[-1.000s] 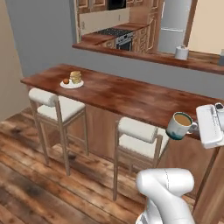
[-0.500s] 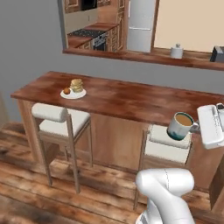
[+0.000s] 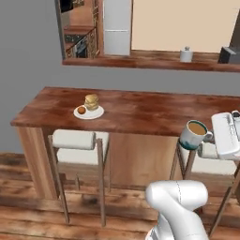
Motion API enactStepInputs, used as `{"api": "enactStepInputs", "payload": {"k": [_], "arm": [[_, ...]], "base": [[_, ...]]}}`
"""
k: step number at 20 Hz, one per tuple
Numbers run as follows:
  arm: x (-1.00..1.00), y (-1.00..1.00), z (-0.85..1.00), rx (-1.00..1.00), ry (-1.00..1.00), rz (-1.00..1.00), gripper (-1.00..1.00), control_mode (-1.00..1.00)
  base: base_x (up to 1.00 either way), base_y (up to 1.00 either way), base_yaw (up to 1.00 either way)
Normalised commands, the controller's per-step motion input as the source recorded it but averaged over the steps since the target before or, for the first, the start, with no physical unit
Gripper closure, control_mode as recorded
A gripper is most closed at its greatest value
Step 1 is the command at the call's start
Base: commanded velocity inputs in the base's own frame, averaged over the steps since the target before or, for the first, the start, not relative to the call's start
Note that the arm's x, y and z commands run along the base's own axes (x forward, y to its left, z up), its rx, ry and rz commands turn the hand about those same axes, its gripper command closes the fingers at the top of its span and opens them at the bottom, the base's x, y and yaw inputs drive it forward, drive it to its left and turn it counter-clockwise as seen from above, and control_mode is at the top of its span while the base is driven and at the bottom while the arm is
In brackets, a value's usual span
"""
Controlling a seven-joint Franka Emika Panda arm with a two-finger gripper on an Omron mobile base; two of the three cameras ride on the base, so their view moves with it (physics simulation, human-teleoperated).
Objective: Pick up the brewed coffee from the coffee machine and place it next to the breakfast plate on the dining counter.
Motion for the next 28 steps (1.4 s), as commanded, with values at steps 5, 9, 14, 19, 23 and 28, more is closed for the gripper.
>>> {"api": "enactStepInputs", "payload": {"k": [5,9,14,19,23,28], "arm": [[0.00,0.00,0.00,0.00,0.00,0.00,1.00,1.00],[0.00,0.00,0.00,0.00,0.00,0.00,1.00,1.00],[0.00,0.00,0.00,0.00,0.00,0.00,1.00,1.00],[0.00,0.00,0.00,0.00,0.00,0.00,1.00,1.00],[0.38,0.01,-0.01,-0.03,0.00,-0.08,1.00,-1.00],[0.62,0.10,-0.03,-0.11,0.00,-0.17,1.00,-1.00]], "base": [[0.66,1.00,-0.35],[0.75,0.76,-0.26],[0.84,0.30,-0.19],[0.88,0.03,-0.16],[0.41,0.00,-0.07],[0.00,0.00,0.00]]}}
